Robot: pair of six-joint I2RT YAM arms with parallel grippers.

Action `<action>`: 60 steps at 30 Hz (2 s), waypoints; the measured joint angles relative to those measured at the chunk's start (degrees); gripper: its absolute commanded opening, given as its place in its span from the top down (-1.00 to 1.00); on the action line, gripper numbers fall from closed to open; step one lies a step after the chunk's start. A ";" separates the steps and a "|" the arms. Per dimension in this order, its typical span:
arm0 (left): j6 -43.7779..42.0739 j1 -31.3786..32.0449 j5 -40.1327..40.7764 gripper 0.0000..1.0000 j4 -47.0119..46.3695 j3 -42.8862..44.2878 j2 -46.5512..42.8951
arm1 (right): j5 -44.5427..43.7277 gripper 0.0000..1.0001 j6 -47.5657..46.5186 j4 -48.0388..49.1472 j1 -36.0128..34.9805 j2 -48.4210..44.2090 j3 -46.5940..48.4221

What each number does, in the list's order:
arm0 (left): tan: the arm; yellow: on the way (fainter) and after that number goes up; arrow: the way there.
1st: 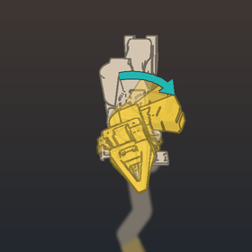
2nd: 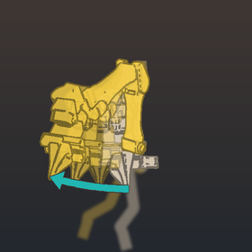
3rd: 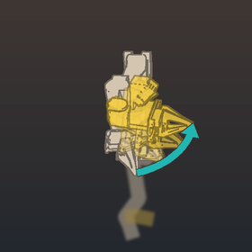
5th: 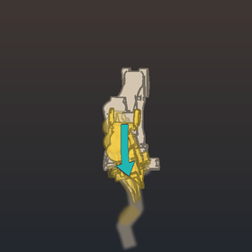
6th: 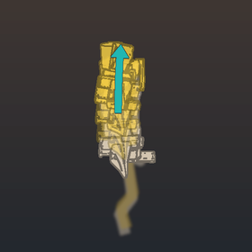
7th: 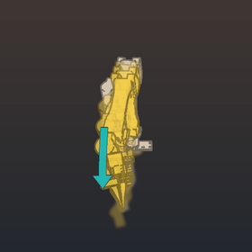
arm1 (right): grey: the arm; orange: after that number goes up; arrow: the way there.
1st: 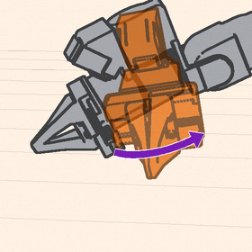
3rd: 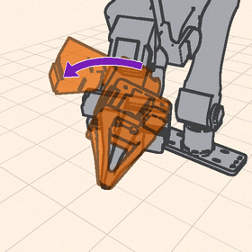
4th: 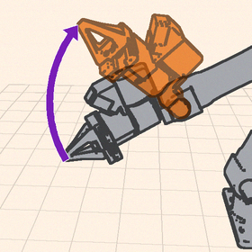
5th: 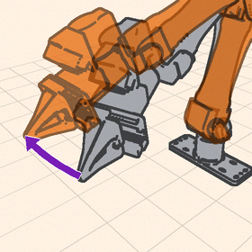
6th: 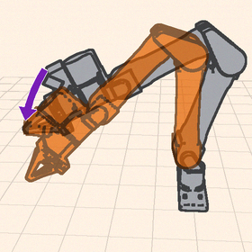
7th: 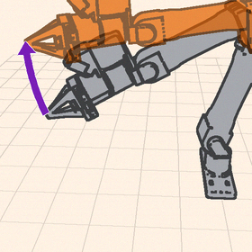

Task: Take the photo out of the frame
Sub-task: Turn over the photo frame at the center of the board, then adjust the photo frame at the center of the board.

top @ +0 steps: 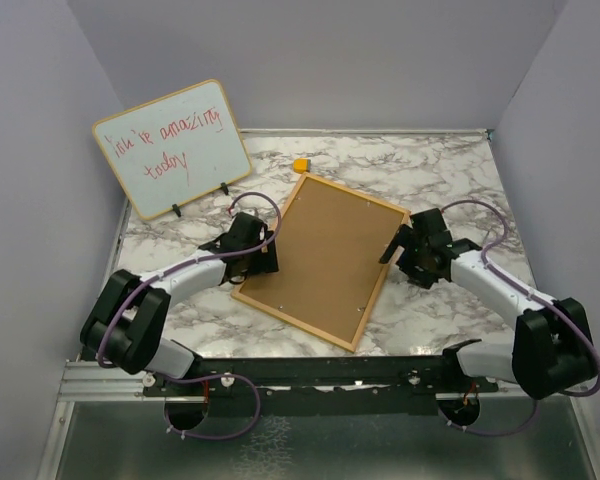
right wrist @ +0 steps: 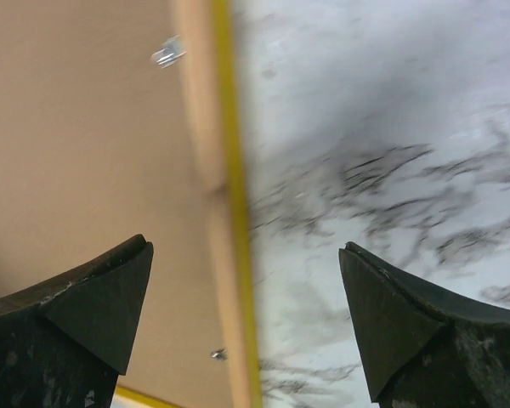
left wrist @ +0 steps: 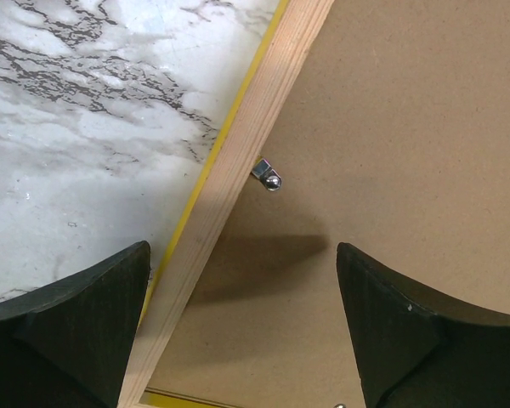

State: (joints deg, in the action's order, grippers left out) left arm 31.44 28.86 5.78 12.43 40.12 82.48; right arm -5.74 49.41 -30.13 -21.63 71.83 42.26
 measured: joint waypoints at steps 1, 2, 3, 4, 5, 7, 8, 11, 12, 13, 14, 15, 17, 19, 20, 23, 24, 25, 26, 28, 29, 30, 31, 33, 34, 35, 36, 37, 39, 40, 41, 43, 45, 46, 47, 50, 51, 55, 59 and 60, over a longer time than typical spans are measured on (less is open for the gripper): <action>0.02 0.11 0.00 -0.75 -0.17 -0.07 -0.04 | 2.25 -0.89 -0.63 1.68 2.43 0.61 -1.44; 0.04 0.17 -0.02 -0.74 -0.33 -0.17 -0.09 | 4.52 -0.89 -1.44 3.39 4.98 1.25 -3.13; 0.13 0.28 -0.02 -0.74 -0.46 -0.28 -0.17 | 6.23 -0.89 -2.03 4.37 6.34 1.75 -4.17; 0.26 0.44 0.00 -0.73 -0.68 -0.50 -0.33 | 7.82 -0.89 -2.62 5.22 6.84 2.29 -4.92; 0.35 0.66 0.02 -0.70 -0.90 -0.74 -0.52 | 8.87 -0.89 -3.02 5.75 6.84 2.73 -5.18; 0.63 1.18 0.09 -0.65 -1.29 -1.27 -0.94 | 10.62 -0.89 -3.98 7.89 6.82 4.22 -5.16; 0.94 1.68 0.24 -0.62 -1.51 -1.66 -1.27 | 11.28 -0.89 -4.48 8.59 6.75 4.94 -4.81; 2.08 2.93 0.31 -0.59 -2.05 -2.60 -2.08 | 13.44 -0.89 -6.05 10.43 6.75 7.54 -3.23; 2.43 3.41 0.33 -0.59 -2.21 -2.91 -2.36 | 14.27 -0.89 -6.60 11.21 6.75 8.52 -2.67; 2.89 4.39 0.42 -0.59 -2.34 -3.26 -2.73 | 15.26 -0.89 -7.17 12.09 6.75 9.53 -2.08; 3.23 5.25 0.48 -0.59 -2.47 -3.48 -2.97 | 15.98 -0.89 -7.56 12.68 6.75 10.19 -1.73; 3.48 6.12 0.55 -0.58 -2.49 -3.69 -3.21 | 16.31 -0.88 -8.02 12.94 6.75 10.73 -1.36; 3.98 7.93 1.31 -0.58 -2.49 -4.46 -3.96 | 16.50 -0.89 -8.98 13.27 6.86 11.41 -0.81; 5.44 9.57 2.34 -0.58 -2.84 -5.90 -5.40 | 16.68 -0.89 -9.88 13.42 7.19 12.09 -0.24; 6.16 10.88 3.04 -0.58 -3.08 -6.91 -6.58 | 16.83 -0.89 -10.60 13.60 7.23 12.39 0.00; 8.02 13.84 4.59 -0.58 -2.97 -8.92 -9.01 | 17.62 -0.89 -12.87 13.99 7.48 13.05 0.57; 8.96 14.93 5.27 -0.57 -2.97 -9.66 -9.90 | 17.90 -0.89 -13.70 14.08 7.54 13.27 0.72; 9.66 15.78 5.73 -0.57 -2.91 -10.12 -10.49 | 18.27 -0.88 -14.58 14.08 7.58 13.44 0.90; 10.51 16.96 6.69 -0.57 -2.82 -10.75 -11.26 | 18.62 -0.89 -15.54 14.05 7.63 13.68 1.09; 11.91 18.93 7.89 -0.58 -2.10 -11.34 -12.31 | 19.30 -0.90 -17.27 14.03 7.78 14.27 1.66; 12.70 19.69 8.35 -0.58 -1.57 -11.52 -12.72 | 19.71 -0.90 -18.10 14.05 7.85 14.64 2.01; 13.38 20.63 8.81 -0.58 -1.16 -11.74 -13.25 | 20.20 -0.90 -18.93 14.10 7.89 15.12 2.43; 13.86 21.20 9.18 -0.58 -0.81 -11.89 -13.60 | 20.59 -0.90 -19.63 14.23 7.91 15.67 2.86; 15.85 22.99 9.99 -0.60 0.61 -12.57 -15.17 | 21.49 -0.90 -20.61 14.19 7.96 17.20 4.24; 16.70 23.76 10.05 -0.63 1.36 -12.94 -16.15 | 21.97 -0.90 -20.96 14.16 7.96 18.21 5.18; 17.68 24.39 10.05 -0.69 2.38 -13.31 -17.29 | 22.53 -0.90 -21.03 14.25 7.96 19.23 6.21; 18.34 24.61 10.01 -0.74 3.08 -13.46 -17.81 | 23.10 -0.92 -21.03 14.58 7.93 19.98 6.91; 19.02 24.90 10.03 -0.79 3.93 -13.51 -18.45 | 23.45 -0.93 -20.98 15.10 7.87 20.33 7.13; 20.02 25.09 10.12 -0.92 5.42 -13.44 -19.34 | 23.37 -0.95 -20.65 15.76 7.65 19.98 6.71; 20.37 25.20 10.25 -0.97 6.73 -13.25 -19.76 | 23.17 -0.95 -20.46 15.98 7.54 19.56 6.27; 20.61 25.27 10.45 -0.98 7.67 -12.98 -19.93 | 22.91 -0.96 -20.04 15.82 7.43 19.04 5.86; 20.85 25.27 11.28 -0.98 9.94 -11.76 -20.09 | 21.73 -0.96 -19.34 14.80 7.32 17.88 5.14; 20.85 25.27 12.72 -0.98 12.13 -9.77 -20.06 | 19.78 -0.97 -18.71 12.81 7.15 16.96 4.98; 20.83 25.27 13.49 -0.98 13.03 -8.70 -20.00 | 18.38 -0.97 -18.18 11.58 6.97 16.50 4.92; 20.68 25.18 14.56 -0.98 14.01 -7.28 -19.87 | 17.14 -0.98 -17.75 10.51 6.95 16.06 4.83; 18.73 22.58 15.93 -0.98 15.89 -3.30 -18.51 | 15.45 -1.00 -16.37 9.73 6.95 13.81 2.84; 17.51 20.33 15.72 -0.98 16.35 -2.01 -17.62 | 15.43 -1.00 -15.96 9.97 6.95 12.70 1.73; 12.50 11.45 15.39 -0.98 18.56 3.39 -12.81 | 15.50 -1.00 -13.40 13.94 6.97 6.73 -4.37; 7.45 6.91 15.13 -0.98 19.52 7.30 -10.97 | 15.37 -1.00 -11.87 15.26 6.97 0.37 -8.83; 6.32 5.42 14.16 -0.98 19.30 8.07 -10.64 | 15.28 -1.00 -11.91 15.12 6.97 -0.57 -8.83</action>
State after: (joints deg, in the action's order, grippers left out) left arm 37.76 34.28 19.94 31.73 48.18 71.83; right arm 9.54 37.50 -15.00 -14.66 71.26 33.43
